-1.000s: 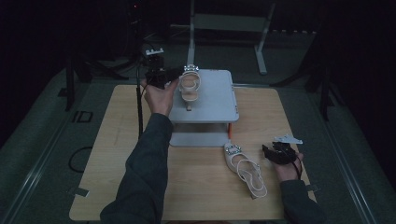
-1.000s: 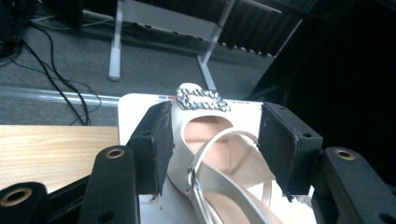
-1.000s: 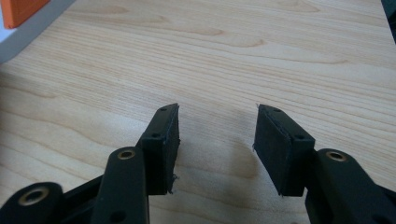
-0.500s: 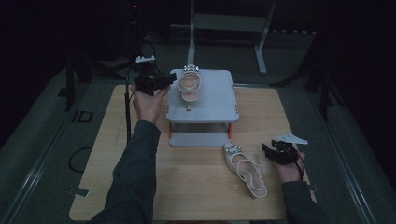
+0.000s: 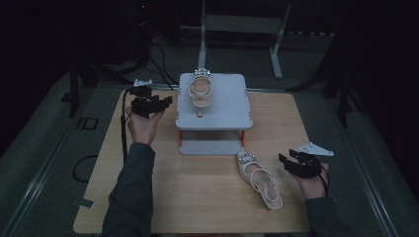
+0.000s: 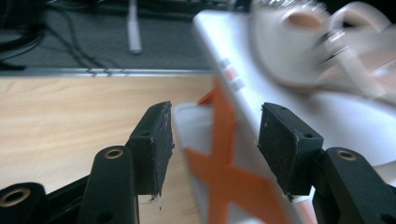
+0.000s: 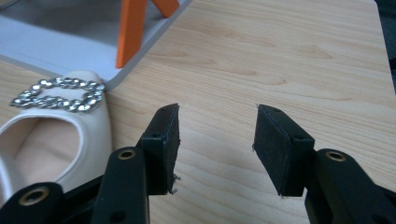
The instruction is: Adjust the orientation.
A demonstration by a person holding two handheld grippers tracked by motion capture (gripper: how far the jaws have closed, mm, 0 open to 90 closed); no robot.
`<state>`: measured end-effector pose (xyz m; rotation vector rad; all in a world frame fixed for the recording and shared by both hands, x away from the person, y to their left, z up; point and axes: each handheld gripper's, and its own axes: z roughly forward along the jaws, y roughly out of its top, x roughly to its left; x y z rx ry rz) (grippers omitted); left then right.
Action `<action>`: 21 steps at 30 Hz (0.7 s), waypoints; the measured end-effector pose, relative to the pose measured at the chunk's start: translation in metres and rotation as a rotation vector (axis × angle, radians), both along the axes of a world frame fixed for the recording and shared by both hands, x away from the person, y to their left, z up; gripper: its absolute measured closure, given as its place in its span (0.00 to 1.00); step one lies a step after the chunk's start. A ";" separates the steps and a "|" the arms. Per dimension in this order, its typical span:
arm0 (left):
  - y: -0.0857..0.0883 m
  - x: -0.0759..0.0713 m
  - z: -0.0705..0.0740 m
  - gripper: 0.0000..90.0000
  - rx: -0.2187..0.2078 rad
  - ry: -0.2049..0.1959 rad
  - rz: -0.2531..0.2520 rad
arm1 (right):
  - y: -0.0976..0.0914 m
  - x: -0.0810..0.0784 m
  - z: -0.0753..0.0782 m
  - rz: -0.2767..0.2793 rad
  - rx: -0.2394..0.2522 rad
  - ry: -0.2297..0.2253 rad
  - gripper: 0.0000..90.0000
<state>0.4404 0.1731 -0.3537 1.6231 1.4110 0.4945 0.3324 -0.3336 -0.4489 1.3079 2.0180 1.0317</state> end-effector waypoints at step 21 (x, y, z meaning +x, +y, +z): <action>0.016 -0.009 -0.113 0.50 0.072 0.098 0.068 | 0.026 -0.030 0.019 0.132 0.062 -0.012 0.56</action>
